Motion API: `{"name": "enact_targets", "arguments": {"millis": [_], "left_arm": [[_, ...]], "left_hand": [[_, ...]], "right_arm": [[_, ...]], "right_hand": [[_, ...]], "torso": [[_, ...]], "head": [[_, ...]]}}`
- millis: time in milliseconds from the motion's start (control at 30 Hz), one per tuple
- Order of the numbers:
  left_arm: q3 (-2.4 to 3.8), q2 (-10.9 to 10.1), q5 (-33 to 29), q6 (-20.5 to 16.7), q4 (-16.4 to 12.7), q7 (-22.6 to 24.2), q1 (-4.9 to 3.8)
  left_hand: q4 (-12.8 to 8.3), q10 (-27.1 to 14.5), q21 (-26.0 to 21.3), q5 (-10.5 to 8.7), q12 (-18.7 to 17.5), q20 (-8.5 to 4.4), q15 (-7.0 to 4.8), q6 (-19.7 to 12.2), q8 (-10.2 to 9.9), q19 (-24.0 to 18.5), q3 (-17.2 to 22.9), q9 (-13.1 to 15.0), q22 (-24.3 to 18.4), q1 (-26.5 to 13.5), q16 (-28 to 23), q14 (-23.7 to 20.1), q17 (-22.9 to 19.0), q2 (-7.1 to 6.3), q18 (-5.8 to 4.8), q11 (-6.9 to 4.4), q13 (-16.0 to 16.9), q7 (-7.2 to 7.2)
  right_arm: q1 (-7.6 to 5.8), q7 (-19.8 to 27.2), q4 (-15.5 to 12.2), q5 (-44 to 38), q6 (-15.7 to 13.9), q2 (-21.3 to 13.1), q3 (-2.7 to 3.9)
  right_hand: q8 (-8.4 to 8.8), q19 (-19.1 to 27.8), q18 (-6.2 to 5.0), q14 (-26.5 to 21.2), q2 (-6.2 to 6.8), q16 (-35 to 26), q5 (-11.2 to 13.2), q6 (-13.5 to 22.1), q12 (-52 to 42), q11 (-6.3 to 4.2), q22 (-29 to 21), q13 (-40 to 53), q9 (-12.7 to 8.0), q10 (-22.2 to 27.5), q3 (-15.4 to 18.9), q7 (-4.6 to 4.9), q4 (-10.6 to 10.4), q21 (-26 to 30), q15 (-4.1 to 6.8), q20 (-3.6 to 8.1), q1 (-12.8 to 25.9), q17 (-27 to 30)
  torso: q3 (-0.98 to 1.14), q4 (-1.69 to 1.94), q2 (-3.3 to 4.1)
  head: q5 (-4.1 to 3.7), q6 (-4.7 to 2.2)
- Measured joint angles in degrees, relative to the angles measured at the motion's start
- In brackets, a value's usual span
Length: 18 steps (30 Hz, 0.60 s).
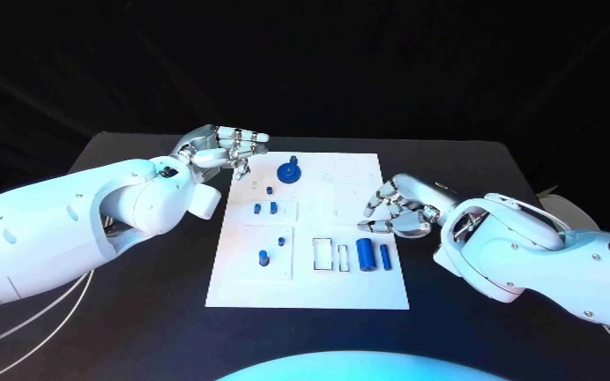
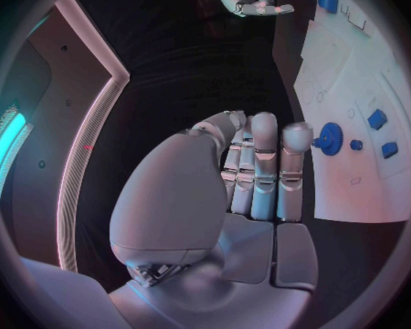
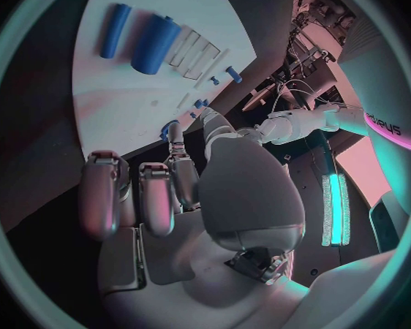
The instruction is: Assemble the parts on the task board
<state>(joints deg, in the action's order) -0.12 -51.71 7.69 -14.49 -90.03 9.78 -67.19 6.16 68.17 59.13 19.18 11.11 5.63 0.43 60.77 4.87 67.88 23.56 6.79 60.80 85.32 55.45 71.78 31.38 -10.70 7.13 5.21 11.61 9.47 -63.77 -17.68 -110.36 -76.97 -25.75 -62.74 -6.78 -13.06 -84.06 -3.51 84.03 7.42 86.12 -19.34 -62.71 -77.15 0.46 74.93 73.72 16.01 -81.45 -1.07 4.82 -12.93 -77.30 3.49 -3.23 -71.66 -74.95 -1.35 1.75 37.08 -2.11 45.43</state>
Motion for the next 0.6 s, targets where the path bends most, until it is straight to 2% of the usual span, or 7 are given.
{"name": "enact_targets", "arguments": {"millis": [133,267,367,467,600], "left_arm": [[-0.11,0.00,0.00,0.00,0.00,0.00,0.00],[-0.15,0.02,0.00,0.00,0.00,0.02,0.00],[-0.19,0.01,0.00,0.01,0.00,0.02,0.00],[-0.22,-0.05,0.00,0.01,0.00,0.02,0.00],[-0.26,-0.20,-0.01,0.01,0.00,0.02,0.02]], "left_hand": [[0.00,0.00,0.00,0.00,0.00,0.00,0.00,0.00,0.00,0.00,0.00,0.00,0.00,0.00,0.00,0.00,0.00,0.00,0.00,0.00,0.00,0.00],[0.00,0.00,0.00,0.00,0.00,0.00,0.00,0.00,0.00,0.00,0.00,0.00,0.00,0.00,0.00,0.00,0.00,0.00,0.00,0.00,0.00,0.00],[0.00,0.00,0.00,0.00,0.00,0.00,0.00,0.00,0.00,0.00,0.00,0.00,0.00,0.00,0.00,0.00,0.00,0.00,0.00,0.00,0.00,0.00],[0.00,0.00,0.00,0.00,0.00,0.00,0.00,0.00,0.00,0.00,0.00,0.00,0.00,0.00,0.00,0.00,0.00,0.00,0.00,0.00,-0.01,0.00],[0.00,-0.21,0.00,0.00,0.00,0.00,0.00,0.00,0.21,0.00,0.00,-0.05,-0.05,0.00,0.00,0.00,-0.10,0.00,0.00,-0.21,0.07,0.00]], "right_arm": [[0.97,-2.14,-1.43,-0.56,0.03,-1.77,-0.27],[2.23,-4.46,-2.06,-1.86,0.04,-2.03,-0.42],[3.17,-6.07,-2.19,-3.07,0.07,-1.67,-0.49],[3.80,-7.54,-1.96,-4.21,0.17,-0.99,-0.52],[4.43,-9.11,-1.37,-5.43,0.36,-0.31,-0.54]], "right_hand": [[-0.45,0.00,0.00,0.00,-0.03,0.66,-0.97,0.50,-1.55,-0.30,0.00,1.24,1.72,-0.31,1.90,-0.12,-1.45,-0.53,0.00,0.00,0.03,0.00],[-0.89,0.00,0.00,0.00,-0.03,0.67,-1.44,0.70,-1.55,-0.30,-0.01,1.24,2.71,-0.31,3.06,-0.32,-2.60,-0.70,0.00,0.00,0.03,0.00],[-0.90,0.00,0.00,0.00,-0.25,0.67,-2.20,0.89,-1.55,-0.30,-0.01,1.24,3.39,-0.31,3.94,-0.13,-3.47,-0.90,0.00,0.00,0.25,0.01],[-1.33,0.01,0.00,0.00,-0.70,0.90,-3.57,1.10,-1.83,-0.30,-0.01,1.24,4.25,-0.30,5.27,-0.34,-3.69,-0.90,0.00,-0.01,0.70,0.01],[-1.33,0.02,0.00,0.00,-0.92,0.90,-3.97,1.10,-2.05,-0.26,-0.01,1.24,4.68,-0.67,5.66,-0.34,-3.78,-0.90,0.00,-0.02,0.92,0.01]], "torso": [[0.03,-0.37,-0.10],[0.06,-0.60,-0.18],[0.06,-0.60,-0.22],[0.05,-0.58,-0.24],[0.00,-0.54,-0.26]], "head": [[-0.41,0.15],[-0.52,0.31],[-0.60,0.44],[-0.65,0.59],[-0.58,0.65]]}}
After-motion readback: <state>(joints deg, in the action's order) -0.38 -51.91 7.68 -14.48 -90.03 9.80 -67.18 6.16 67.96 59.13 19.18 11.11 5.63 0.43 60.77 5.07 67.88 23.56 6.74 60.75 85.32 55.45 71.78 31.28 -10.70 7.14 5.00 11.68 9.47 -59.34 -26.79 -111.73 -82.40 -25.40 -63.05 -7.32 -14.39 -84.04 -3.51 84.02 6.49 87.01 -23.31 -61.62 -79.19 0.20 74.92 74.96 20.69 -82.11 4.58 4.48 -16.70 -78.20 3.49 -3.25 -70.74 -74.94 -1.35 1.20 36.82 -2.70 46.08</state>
